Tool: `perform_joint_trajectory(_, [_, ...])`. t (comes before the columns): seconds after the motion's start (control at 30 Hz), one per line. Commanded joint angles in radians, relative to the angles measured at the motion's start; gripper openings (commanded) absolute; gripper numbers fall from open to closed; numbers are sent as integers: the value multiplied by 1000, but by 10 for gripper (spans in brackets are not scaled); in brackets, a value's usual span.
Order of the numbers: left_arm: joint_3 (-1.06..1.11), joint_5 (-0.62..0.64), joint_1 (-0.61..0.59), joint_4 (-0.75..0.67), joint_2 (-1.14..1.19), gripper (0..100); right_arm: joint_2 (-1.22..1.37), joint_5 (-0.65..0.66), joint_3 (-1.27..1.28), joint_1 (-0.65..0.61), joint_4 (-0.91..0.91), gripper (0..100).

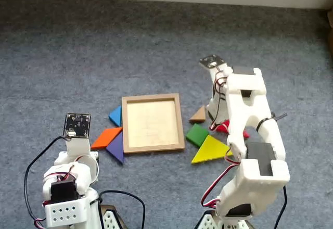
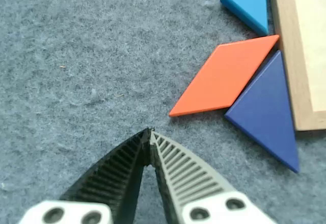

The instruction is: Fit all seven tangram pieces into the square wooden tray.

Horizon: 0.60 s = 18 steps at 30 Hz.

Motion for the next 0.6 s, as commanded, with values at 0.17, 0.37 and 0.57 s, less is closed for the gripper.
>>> perform_joint_trajectory(0.17, [21, -9, -8, 5, -47, 8, 13, 6, 1, -4, -4, 318])
perform_joint_trajectory(0.37, [21, -9, -8, 5, -47, 8, 73, 6, -4, -15, -4, 330])
perform_joint_trajectory(0.57, [21, -9, -8, 5, -47, 8, 154, 6, -7, -16, -10, 329])
